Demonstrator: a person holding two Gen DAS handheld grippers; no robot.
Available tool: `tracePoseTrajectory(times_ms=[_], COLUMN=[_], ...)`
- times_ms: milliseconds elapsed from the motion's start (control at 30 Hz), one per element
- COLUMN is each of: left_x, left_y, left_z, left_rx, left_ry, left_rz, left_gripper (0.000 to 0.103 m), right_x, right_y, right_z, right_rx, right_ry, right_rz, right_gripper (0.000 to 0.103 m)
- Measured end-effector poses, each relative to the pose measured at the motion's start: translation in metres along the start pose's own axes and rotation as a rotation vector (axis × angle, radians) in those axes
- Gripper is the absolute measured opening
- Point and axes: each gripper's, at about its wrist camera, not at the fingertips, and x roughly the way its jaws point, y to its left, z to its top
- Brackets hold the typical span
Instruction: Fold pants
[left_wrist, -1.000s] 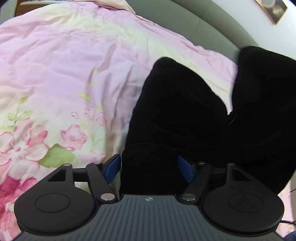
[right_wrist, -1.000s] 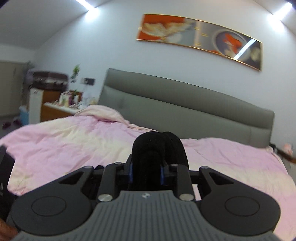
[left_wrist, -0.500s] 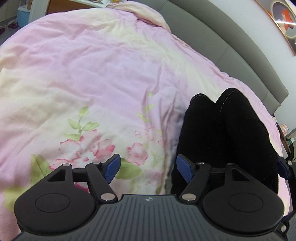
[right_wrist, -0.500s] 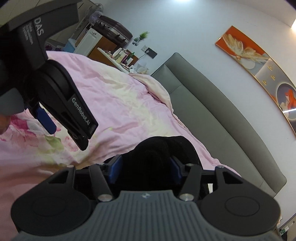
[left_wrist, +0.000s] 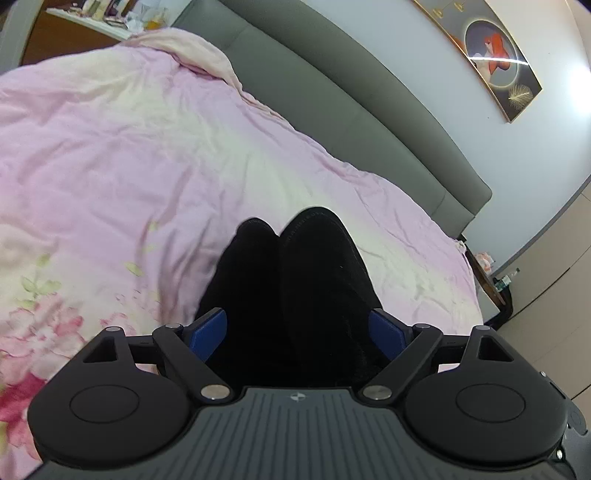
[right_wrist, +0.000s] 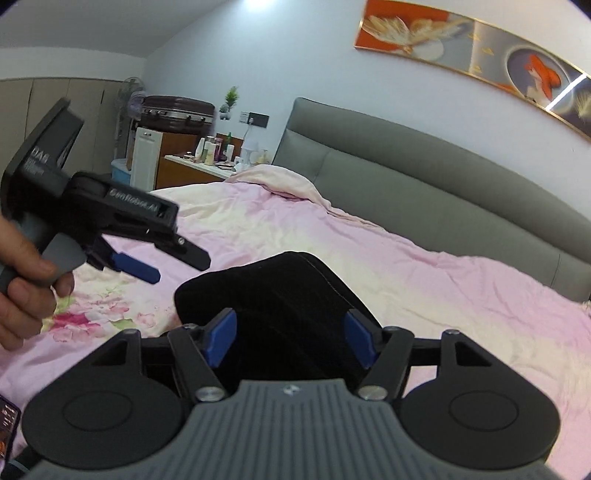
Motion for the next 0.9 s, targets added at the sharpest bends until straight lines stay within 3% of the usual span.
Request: tracePoseTrajectory(times_ms=[267, 333, 367, 400, 500, 600, 700, 800, 900], left_x=[0.05, 0.057, 0.057, 0.056, 0.051, 0.047, 0.044, 0.045, 0.047], left_y=[-0.006, -0.004, -0.003, -0.003, -0.002, -0.001, -0.004, 0.001, 0.013], left_z=[-0.017, -0.021, -0.024, -0.025, -0.03, -0.033, -0.038, -0.039, -0.04], left_rx=[-0.171, -0.204, -0.201, -0.188, -0.162, -0.136, -0.083, -0.08, -0.105], left_ry=[0.086, 0.074, 0.057, 0.04, 0.013, 0.001, -0.006, 0.0, 0.008], left_rz=[-0.072, -0.091, -0.086, -0.088, -0.125, -0.153, -0.165, -0.172, -0.192], left_gripper=[0.097, 0.071, 0.052, 0.044, 0.04, 0.04, 0.04, 0.04, 0.04], right_x=[-0.003, -0.001, 0.002, 0.006, 0.023, 0.055, 0.103, 0.15, 0.2], right_y=[-0.063, -0.069, -0.072, -0.075, -0.086, -0.097, -0.106, -0.119, -0.126], right_z=[0.019, 0.019, 0.019, 0.018, 0.026, 0.044, 0.064, 0.077, 0.084], right_rx=[0.192, 0.232, 0.252, 0.275, 0.325, 0.344, 0.337, 0.31, 0.26], right_ry=[0.009, 0.027, 0.042, 0.061, 0.122, 0.214, 0.312, 0.339, 0.425], right_rz=[-0.063, -0.067, -0.069, -0.069, -0.035, 0.08, 0.221, 0.424, 0.5], right_gripper=[0.063, 0.063, 0.063, 0.063, 0.066, 0.078, 0.079, 0.079, 0.079])
